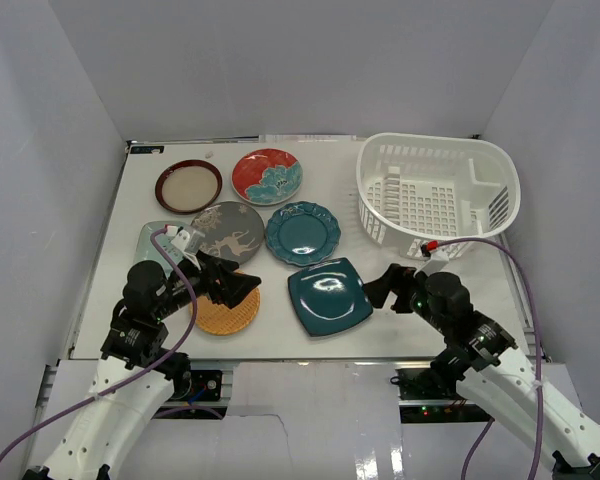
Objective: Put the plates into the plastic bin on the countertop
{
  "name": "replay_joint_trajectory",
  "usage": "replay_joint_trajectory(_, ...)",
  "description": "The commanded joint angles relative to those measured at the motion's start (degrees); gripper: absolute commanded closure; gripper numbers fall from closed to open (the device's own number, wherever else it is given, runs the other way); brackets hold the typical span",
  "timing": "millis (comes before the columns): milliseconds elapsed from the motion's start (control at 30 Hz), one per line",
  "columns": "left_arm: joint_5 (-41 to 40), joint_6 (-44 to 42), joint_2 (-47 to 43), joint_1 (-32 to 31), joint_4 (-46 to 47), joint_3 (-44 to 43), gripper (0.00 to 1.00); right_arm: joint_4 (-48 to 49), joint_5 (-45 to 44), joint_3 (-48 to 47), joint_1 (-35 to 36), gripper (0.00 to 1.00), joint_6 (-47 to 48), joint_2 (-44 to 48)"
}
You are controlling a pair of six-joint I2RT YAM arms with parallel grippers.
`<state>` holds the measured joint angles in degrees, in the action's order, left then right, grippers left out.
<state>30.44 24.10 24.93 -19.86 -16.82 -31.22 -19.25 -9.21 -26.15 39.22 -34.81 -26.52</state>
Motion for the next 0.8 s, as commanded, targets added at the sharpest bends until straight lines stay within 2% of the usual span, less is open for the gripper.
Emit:
replay_joint_trajectory(0, 0.68, -0.81, -0.58, 0.08, -0.23, -0.68, 0.02, -1.06, 1.65, 4.61, -0.02, 0.05, -8.69, 3.93)
replay_joint_trajectory(67, 0.5, -0.72, -0.41, 0.08, -0.41, -0.68, 0.02, 0.51, 2.88, 6.89, -0.11, 0.02, -8.0, 3.06)
replay_joint_trajectory(233, 0.85, -0.63, 0.38, 0.08, -0.5, -0.59, 0.02, 1.05, 4.9, 8.39, -2.13, 0.02, -4.92, -4.31)
replay_joint_trajectory(367, 0.77, -0.54, 0.21, 0.08, -0.58, -0.51, 0.02, 5.79, 12.97, 12.61, -11.15, 0.0, -5.09, -3.98)
replay_joint_trajectory(467, 0.85, -0.63, 0.47, 0.08, -0.58, -0.51, 0.02, 10.35, 22.19, 17.17, -18.36, 0.0, -5.18, -3.88)
replay_joint_trajectory(500, 0.94, -0.54, 0.56, 0.08, -0.58, -0.51, 0.02, 11.93, 27.53, 19.97, -19.78, 0.01, -5.53, -5.19)
replay_joint_trajectory(600, 1.03, -0.54, 0.91, 0.17, -0.58, -0.51, 0.02, 21.67, 33.63, 24.47, -22.17, 0.06, -8.42, -7.74)
replay_joint_trajectory(767, 1.2, -0.45, 2.14, 0.08, -0.58, -0.51, 0.02, 36.35, 37.15, 31.6, -22.35, 0.17, -13.78, -12.74)
